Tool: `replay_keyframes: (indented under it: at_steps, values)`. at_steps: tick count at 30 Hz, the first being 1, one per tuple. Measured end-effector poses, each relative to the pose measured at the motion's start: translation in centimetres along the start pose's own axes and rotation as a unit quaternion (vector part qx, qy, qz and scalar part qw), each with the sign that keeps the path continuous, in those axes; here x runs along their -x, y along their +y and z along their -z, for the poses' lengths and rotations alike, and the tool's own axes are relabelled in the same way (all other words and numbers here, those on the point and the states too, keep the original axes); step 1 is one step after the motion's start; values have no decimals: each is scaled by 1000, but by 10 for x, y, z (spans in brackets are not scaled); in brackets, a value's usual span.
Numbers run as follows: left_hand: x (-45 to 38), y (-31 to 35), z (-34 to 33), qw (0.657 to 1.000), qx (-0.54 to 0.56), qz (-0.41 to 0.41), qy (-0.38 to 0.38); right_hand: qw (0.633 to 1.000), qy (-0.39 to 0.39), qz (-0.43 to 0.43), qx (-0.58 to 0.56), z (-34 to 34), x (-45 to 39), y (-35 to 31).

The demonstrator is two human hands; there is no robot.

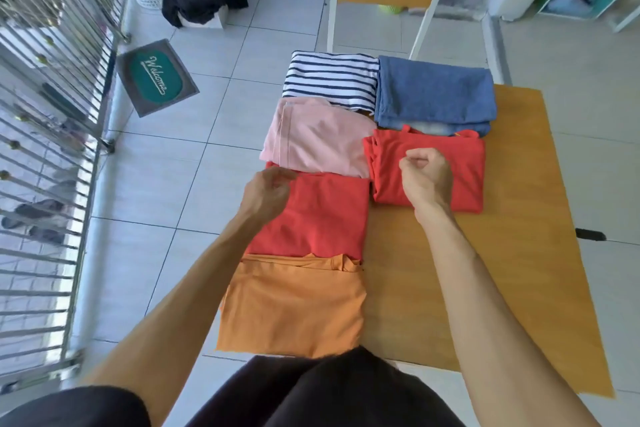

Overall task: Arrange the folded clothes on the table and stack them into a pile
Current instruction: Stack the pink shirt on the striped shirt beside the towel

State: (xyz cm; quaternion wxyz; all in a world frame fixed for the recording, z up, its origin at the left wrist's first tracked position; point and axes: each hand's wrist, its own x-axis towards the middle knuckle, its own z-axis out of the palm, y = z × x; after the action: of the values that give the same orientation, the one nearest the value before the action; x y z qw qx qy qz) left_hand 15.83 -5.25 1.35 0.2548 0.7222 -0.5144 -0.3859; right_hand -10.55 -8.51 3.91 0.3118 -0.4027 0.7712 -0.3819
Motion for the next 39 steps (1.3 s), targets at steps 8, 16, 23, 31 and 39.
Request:
replay_keyframes:
  at_steps: [8,16,23,31,39]
  values:
    - [-10,-6,21,999,39,11,-15,998,-68,5,2,-28,28,-19]
    - [-38,10,20,998,55,33,-18,990,-130,52,29,-65,6,-34]
    - [-93,22,10,997,23,57,41,960,-202,23,191,-89,-42,-27]
    - [-150,26,-19,991,-59,113,33,936,-112,-37,333,-95,-79,-7]
    - [-169,10,-22,975,-147,164,33,954,-144,-75,250,-106,-93,3]
